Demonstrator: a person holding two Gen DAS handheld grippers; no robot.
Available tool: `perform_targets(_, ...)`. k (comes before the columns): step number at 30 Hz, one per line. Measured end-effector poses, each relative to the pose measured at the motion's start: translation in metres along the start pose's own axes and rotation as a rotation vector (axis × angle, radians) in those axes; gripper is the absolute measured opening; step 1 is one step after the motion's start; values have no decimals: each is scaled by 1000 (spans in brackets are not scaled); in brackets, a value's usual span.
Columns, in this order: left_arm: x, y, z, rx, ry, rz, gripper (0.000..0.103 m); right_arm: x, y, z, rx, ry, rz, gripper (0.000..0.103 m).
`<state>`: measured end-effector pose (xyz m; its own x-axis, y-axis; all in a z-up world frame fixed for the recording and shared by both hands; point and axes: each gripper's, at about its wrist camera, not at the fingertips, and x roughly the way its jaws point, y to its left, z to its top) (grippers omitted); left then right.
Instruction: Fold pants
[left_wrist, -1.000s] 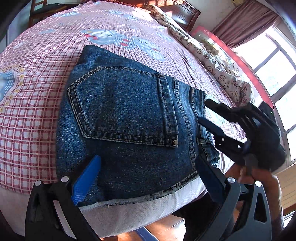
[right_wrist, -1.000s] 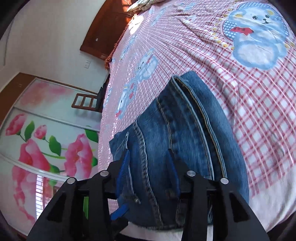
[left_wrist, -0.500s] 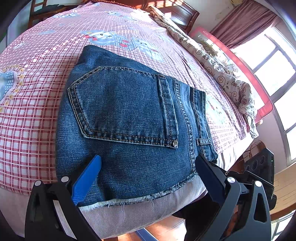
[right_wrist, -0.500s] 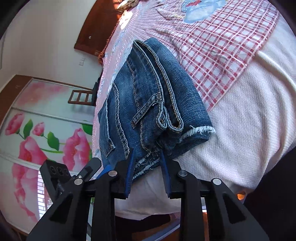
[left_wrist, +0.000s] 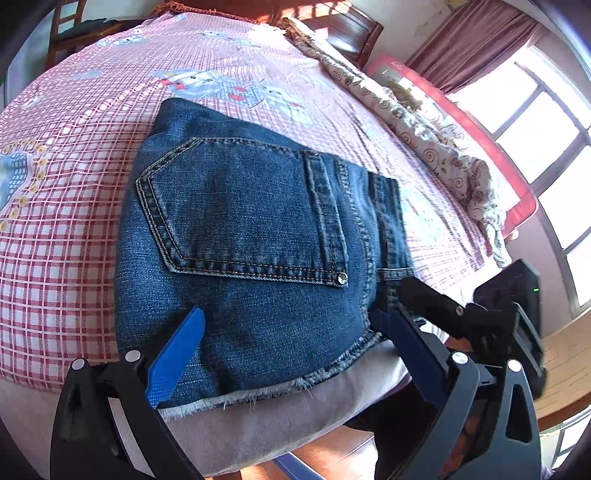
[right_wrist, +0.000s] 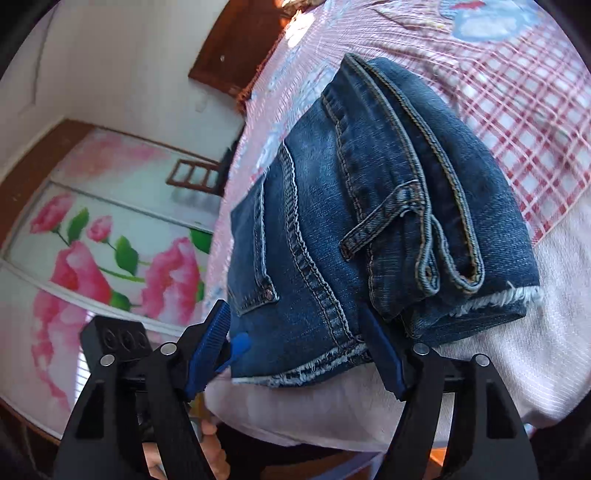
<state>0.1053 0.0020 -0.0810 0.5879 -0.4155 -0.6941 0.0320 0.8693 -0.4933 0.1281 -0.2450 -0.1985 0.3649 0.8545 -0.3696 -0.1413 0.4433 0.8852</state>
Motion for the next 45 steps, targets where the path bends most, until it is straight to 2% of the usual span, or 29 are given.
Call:
perform_targets(3, -28, 25, -9, -81, -66, -120, 99, -10, -5, -5, -47, -2, 22, 60)
perform_targets(7, -59, 60, -3, -147, -155, -168, 99, -17, -10, -4, -13, -13, 48, 59)
perform_targets(9, -62, 75, 11, -183, -167, -184, 99, -20, -11, -4, -18, -16, 51, 59)
perform_targets(14, -48, 102, 43, -317, -160, -299, 99, -16, -9, -7, -17, -24, 60, 59)
perform_targets(18, -19, 101, 49, -347, -98, -278, 99, -17, -11, -8, -15, -26, 67, 59)
perform_targets(22, 4, 94, 36, -355, -23, -245, 99, -18, -12, -9, -15, -29, 70, 59)
perform_targets(23, 8, 89, 31, -327, -9, -214, 99, -18, -12, -9, -16, -29, 69, 59)
perform_targets(26, 9, 66, 18, -163, 1, -113, 99, -17, -12, -9, -16, -28, 66, 59)
perform_targets(30, 6, 49, -4, -52, 15, -71, 99, -17, -11, -9, -10, -29, 68, 59)
perform_targets(32, 4, 47, -11, -32, 21, -59, 98, -16, -11, -8, -4, -30, 73, 59)
perform_targets(33, 2, 47, -13, -25, 17, -52, 96, -16, -12, -7, 5, -29, 77, 59)
perform_targets(35, -2, 53, -14, -40, 12, -18, 74, -17, -15, -6, 38, -28, 93, 59)
perform_targets(36, -6, 61, -16, -76, 3, -21, 68, -18, -18, -6, 65, -27, 103, 59)
perform_targets(37, -9, 71, -16, -132, -2, -19, 48, -21, -21, -6, 99, -28, 112, 60)
perform_targets(38, -12, 83, -16, -198, -2, -50, 36, -25, -23, -6, 129, -34, 123, 60)
perform_targets(39, -14, 98, -17, -255, 3, -107, 34, -29, -25, -7, 161, -42, 137, 63)
perform_targets(40, -14, 105, -18, -287, 5, -134, 31, -35, -25, -8, 181, -53, 146, 71)
perform_targets(41, -15, 106, -20, -286, 5, -138, 31, -43, -23, -7, 182, -72, 142, 75)
perform_targets(42, -14, 104, -20, -278, 7, -129, 31, -53, -20, -4, 166, -97, 145, 75)
perform_targets(44, -14, 104, -20, -289, 16, -125, 30, -76, -13, 6, 134, -153, 208, 75)
perform_targets(45, -13, 104, -19, -290, 21, -127, 30, -87, -11, 13, 115, -178, 200, 75)
